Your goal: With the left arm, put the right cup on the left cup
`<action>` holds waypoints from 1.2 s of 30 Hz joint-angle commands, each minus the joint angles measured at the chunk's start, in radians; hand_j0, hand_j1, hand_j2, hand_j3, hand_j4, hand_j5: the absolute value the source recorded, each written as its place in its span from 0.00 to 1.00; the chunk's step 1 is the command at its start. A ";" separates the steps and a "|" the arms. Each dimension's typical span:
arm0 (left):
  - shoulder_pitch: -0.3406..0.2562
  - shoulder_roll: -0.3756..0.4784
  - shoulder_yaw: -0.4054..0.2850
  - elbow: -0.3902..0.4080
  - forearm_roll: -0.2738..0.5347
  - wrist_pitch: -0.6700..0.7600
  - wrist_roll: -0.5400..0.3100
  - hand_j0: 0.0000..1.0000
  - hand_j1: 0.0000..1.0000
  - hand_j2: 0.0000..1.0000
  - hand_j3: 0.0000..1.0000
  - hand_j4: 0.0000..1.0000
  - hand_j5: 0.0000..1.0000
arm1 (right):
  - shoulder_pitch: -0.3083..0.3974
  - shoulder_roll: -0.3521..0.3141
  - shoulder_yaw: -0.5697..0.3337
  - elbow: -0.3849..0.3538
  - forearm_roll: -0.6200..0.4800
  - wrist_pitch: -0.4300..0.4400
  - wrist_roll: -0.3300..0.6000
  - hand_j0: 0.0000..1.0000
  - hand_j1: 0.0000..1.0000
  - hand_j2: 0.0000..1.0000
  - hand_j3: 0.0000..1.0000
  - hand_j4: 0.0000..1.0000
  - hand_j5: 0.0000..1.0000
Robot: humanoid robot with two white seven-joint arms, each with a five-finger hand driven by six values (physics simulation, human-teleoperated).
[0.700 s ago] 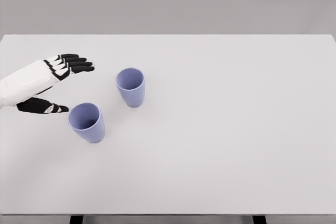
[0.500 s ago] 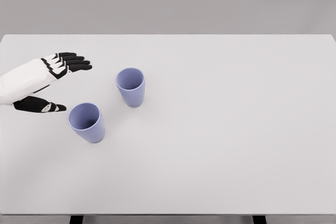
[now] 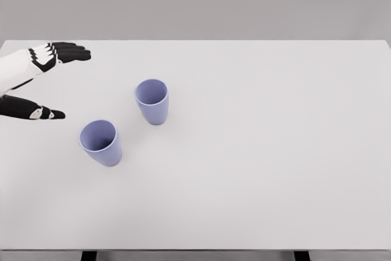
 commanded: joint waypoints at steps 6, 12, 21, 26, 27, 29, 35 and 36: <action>-0.170 -0.080 -0.201 -0.003 0.072 0.120 -0.006 1.00 1.00 1.00 1.00 1.00 1.00 | 0.000 0.000 0.000 0.000 0.000 0.000 0.000 1.00 1.00 1.00 1.00 1.00 1.00; -0.310 -0.159 -0.340 0.017 0.166 0.368 -0.090 1.00 1.00 1.00 1.00 1.00 1.00 | 0.000 0.000 0.000 0.000 0.000 0.000 0.000 1.00 1.00 1.00 1.00 1.00 1.00; -0.466 -0.202 -0.459 0.062 0.299 0.628 -0.163 1.00 1.00 1.00 1.00 1.00 1.00 | 0.000 0.000 0.000 0.000 0.000 0.000 0.000 1.00 1.00 1.00 1.00 1.00 1.00; -0.506 -0.248 -0.459 0.117 0.298 0.655 -0.163 1.00 1.00 1.00 1.00 1.00 1.00 | 0.000 0.000 0.000 0.000 0.000 0.000 0.000 1.00 1.00 1.00 1.00 1.00 1.00; -0.509 -0.276 -0.460 0.143 0.298 0.662 -0.163 1.00 1.00 1.00 1.00 1.00 1.00 | 0.000 0.000 0.000 0.000 0.000 0.000 0.000 1.00 1.00 1.00 1.00 1.00 1.00; -0.514 -0.284 -0.466 0.155 0.296 0.662 -0.163 1.00 1.00 1.00 1.00 1.00 1.00 | 0.000 0.000 0.000 0.000 0.000 0.000 0.000 1.00 1.00 1.00 1.00 1.00 1.00; -0.512 -0.313 -0.500 0.175 0.289 0.662 -0.163 1.00 1.00 1.00 1.00 1.00 1.00 | 0.000 0.000 0.000 0.000 0.000 0.000 0.000 1.00 1.00 1.00 1.00 1.00 1.00; -0.514 -0.313 -0.508 0.177 0.289 0.662 -0.163 1.00 1.00 1.00 1.00 1.00 1.00 | 0.000 0.000 0.000 0.000 0.000 0.000 0.000 1.00 1.00 1.00 1.00 1.00 1.00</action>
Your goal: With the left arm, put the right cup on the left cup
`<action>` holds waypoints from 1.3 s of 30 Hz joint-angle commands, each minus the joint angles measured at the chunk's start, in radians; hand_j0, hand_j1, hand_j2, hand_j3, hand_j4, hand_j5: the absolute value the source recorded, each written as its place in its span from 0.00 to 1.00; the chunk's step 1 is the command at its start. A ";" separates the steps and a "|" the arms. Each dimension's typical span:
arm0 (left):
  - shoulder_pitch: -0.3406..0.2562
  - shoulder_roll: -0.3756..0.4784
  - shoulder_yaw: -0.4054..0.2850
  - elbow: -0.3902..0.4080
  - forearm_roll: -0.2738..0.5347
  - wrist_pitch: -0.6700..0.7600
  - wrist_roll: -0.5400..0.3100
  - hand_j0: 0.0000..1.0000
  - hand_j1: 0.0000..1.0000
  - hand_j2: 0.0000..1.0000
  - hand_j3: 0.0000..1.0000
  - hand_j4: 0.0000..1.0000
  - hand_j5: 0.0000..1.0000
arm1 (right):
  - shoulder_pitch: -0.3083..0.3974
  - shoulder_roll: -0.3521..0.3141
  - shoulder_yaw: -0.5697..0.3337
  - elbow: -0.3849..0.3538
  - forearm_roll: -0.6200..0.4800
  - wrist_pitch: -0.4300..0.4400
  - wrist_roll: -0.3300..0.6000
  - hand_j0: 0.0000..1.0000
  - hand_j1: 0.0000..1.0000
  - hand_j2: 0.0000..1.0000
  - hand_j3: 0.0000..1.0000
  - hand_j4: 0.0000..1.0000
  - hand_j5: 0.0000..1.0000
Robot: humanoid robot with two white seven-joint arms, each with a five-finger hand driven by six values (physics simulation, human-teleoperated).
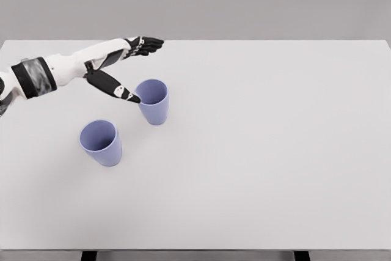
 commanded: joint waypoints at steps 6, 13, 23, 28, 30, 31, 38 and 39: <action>0.002 -0.033 -0.037 0.055 -0.043 0.001 0.000 1.00 1.00 1.00 1.00 1.00 1.00 | 0.000 0.000 0.000 0.000 0.000 0.000 0.000 1.00 1.00 1.00 1.00 1.00 1.00; 0.005 -0.045 -0.063 0.078 -0.075 0.002 0.002 1.00 1.00 1.00 1.00 1.00 1.00 | 0.000 0.000 0.000 0.000 0.000 0.000 0.000 1.00 1.00 1.00 1.00 1.00 1.00; 0.000 -0.088 -0.074 0.147 -0.095 0.002 0.002 1.00 1.00 1.00 1.00 1.00 1.00 | 0.000 0.000 0.000 0.000 0.000 0.000 0.000 1.00 1.00 1.00 1.00 1.00 1.00; -0.005 -0.088 -0.074 0.167 -0.093 0.002 0.002 1.00 1.00 1.00 1.00 1.00 1.00 | 0.000 0.000 0.000 0.000 0.000 0.000 0.000 1.00 1.00 1.00 1.00 1.00 1.00; -0.005 -0.102 -0.074 0.184 -0.093 0.002 0.003 1.00 1.00 1.00 1.00 1.00 1.00 | 0.000 0.000 0.000 0.000 0.000 0.000 0.000 1.00 1.00 1.00 1.00 1.00 1.00; -0.005 -0.104 -0.074 0.187 -0.093 0.002 0.003 1.00 1.00 1.00 1.00 1.00 1.00 | 0.000 0.000 0.000 0.000 0.000 0.000 0.000 1.00 1.00 1.00 1.00 1.00 1.00; -0.005 -0.130 -0.074 0.233 -0.095 0.002 0.002 1.00 1.00 1.00 1.00 1.00 1.00 | 0.000 0.000 0.000 0.000 0.000 0.000 0.000 1.00 1.00 1.00 1.00 1.00 1.00; -0.005 -0.131 -0.074 0.238 -0.095 0.002 0.002 1.00 1.00 1.00 1.00 1.00 1.00 | 0.000 0.000 0.000 0.000 0.000 0.000 0.000 1.00 1.00 1.00 1.00 1.00 1.00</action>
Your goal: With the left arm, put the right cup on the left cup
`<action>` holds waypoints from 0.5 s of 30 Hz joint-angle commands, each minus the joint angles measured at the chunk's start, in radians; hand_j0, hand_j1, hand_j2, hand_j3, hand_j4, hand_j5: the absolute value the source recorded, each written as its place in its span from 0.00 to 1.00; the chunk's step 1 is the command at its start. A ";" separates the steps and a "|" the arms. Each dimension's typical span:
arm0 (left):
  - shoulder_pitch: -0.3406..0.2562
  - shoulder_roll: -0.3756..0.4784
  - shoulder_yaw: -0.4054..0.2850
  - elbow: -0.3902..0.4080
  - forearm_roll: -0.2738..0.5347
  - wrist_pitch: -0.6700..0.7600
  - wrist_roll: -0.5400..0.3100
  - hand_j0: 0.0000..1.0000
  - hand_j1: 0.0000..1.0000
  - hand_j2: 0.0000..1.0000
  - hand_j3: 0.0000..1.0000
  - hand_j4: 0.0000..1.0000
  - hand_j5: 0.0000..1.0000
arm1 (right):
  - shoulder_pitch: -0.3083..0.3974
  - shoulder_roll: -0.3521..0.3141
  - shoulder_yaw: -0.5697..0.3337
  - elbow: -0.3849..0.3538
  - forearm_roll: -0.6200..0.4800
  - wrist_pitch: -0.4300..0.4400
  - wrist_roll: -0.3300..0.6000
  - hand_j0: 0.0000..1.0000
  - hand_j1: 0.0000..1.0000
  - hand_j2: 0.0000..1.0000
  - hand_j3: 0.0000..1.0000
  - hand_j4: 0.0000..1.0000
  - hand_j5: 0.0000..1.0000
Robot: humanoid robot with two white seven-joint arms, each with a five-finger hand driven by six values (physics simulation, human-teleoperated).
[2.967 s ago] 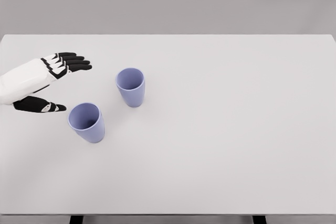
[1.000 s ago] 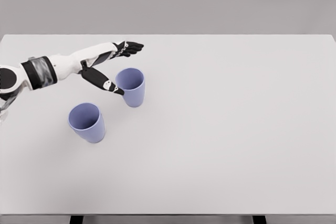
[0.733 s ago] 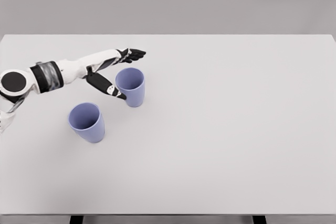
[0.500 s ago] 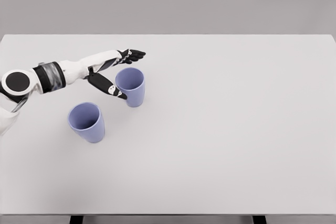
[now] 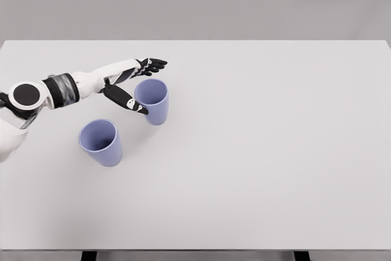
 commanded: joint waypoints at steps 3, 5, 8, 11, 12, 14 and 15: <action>0.000 -0.009 0.001 0.027 0.004 0.000 0.000 1.00 1.00 1.00 1.00 1.00 1.00 | 0.000 0.000 0.000 0.000 0.000 0.000 0.000 1.00 1.00 1.00 1.00 1.00 1.00; 0.000 -0.009 0.001 0.027 0.004 0.000 0.000 1.00 1.00 1.00 1.00 1.00 1.00 | 0.000 0.000 0.000 0.000 0.000 0.000 0.000 1.00 1.00 1.00 1.00 1.00 1.00; 0.000 -0.014 0.001 0.044 0.004 0.000 0.000 1.00 1.00 1.00 1.00 1.00 1.00 | 0.000 0.000 0.000 0.000 0.000 0.000 0.000 1.00 1.00 1.00 1.00 1.00 1.00; 0.002 -0.017 0.001 0.053 0.006 0.000 0.000 1.00 1.00 1.00 1.00 1.00 1.00 | 0.000 0.000 0.000 0.000 0.000 0.000 0.000 1.00 1.00 1.00 1.00 1.00 1.00; 0.002 -0.017 0.001 0.053 0.006 0.000 0.000 1.00 1.00 1.00 1.00 1.00 1.00 | 0.000 0.000 0.000 0.000 0.000 0.000 0.000 1.00 1.00 1.00 1.00 1.00 1.00; 0.002 -0.028 0.001 0.069 0.004 -0.002 0.000 1.00 1.00 1.00 1.00 1.00 1.00 | 0.000 0.000 0.000 0.000 0.000 0.000 0.000 1.00 1.00 1.00 1.00 1.00 1.00; 0.002 -0.028 -0.001 0.069 0.004 -0.002 0.000 1.00 1.00 1.00 1.00 1.00 1.00 | 0.000 0.000 0.000 0.000 0.000 0.000 0.000 1.00 1.00 1.00 1.00 1.00 1.00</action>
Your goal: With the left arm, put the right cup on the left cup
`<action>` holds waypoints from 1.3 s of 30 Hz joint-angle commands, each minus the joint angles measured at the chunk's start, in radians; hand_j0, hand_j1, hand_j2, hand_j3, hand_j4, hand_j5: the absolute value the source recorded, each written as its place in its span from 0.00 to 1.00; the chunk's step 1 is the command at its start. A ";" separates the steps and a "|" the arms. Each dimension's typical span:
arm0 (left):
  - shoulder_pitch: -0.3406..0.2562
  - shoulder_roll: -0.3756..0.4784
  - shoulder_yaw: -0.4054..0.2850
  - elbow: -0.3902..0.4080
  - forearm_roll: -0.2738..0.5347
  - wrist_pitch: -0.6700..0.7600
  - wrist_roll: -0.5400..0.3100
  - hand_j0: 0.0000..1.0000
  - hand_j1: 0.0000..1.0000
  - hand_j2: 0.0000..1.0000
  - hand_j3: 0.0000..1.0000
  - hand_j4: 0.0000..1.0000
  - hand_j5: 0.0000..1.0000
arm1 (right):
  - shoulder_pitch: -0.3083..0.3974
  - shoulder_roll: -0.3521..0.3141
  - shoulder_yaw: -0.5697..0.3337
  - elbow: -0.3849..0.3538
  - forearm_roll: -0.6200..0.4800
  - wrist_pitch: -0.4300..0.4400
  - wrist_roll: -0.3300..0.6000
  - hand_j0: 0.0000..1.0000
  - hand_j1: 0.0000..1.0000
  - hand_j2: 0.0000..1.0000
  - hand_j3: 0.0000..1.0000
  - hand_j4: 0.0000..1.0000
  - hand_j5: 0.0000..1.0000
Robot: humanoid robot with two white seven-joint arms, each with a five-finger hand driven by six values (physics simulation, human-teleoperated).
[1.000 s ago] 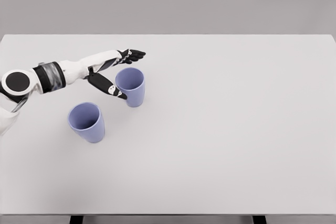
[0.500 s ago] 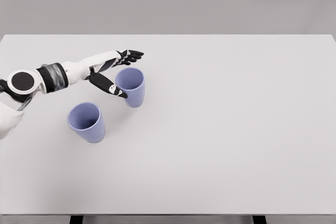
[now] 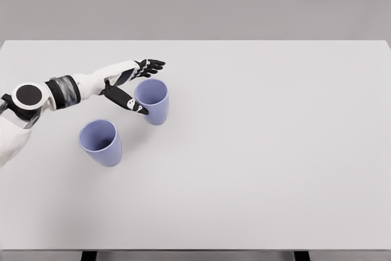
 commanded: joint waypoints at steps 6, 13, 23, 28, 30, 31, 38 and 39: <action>0.002 -0.009 -0.007 0.012 -0.032 -0.007 0.005 1.00 1.00 1.00 1.00 1.00 1.00 | 0.000 0.000 0.000 0.000 0.000 0.000 0.000 1.00 1.00 1.00 1.00 1.00 1.00; 0.005 -0.011 -0.007 0.012 -0.030 -0.006 0.005 1.00 1.00 1.00 1.00 1.00 1.00 | 0.000 0.000 0.000 0.000 0.000 0.000 0.000 1.00 1.00 1.00 1.00 1.00 1.00; 0.011 -0.017 -0.021 0.033 -0.030 -0.006 0.005 1.00 1.00 1.00 1.00 1.00 1.00 | 0.000 0.000 0.000 0.000 0.000 0.000 0.000 1.00 1.00 1.00 1.00 1.00 1.00; 0.014 -0.023 -0.021 0.033 -0.029 -0.006 0.005 0.88 0.88 0.88 0.88 0.88 0.88 | 0.000 0.000 0.000 0.000 0.000 0.000 0.000 1.00 1.00 1.00 1.00 1.00 1.00; 0.014 -0.023 -0.021 0.033 -0.029 -0.006 0.005 0.79 0.79 0.79 0.79 0.79 0.79 | 0.000 0.000 0.000 0.000 0.000 0.000 0.000 1.00 1.00 1.00 1.00 1.00 1.00; 0.012 -0.023 -0.020 0.031 -0.027 -0.006 0.005 0.75 0.75 0.75 0.75 0.75 0.75 | 0.000 0.000 0.000 0.000 0.000 0.000 0.000 1.00 1.00 1.00 1.00 1.00 1.00; 0.012 -0.023 -0.017 0.028 -0.022 -0.006 0.005 0.60 0.60 0.60 0.60 0.60 0.60 | 0.000 0.000 0.000 0.000 0.000 0.000 0.000 1.00 1.00 1.00 1.00 1.00 1.00; 0.012 -0.023 -0.017 0.028 -0.022 -0.006 0.005 0.60 0.60 0.60 0.60 0.60 0.60 | 0.000 0.000 0.000 0.000 0.000 0.000 0.000 1.00 1.00 1.00 1.00 1.00 1.00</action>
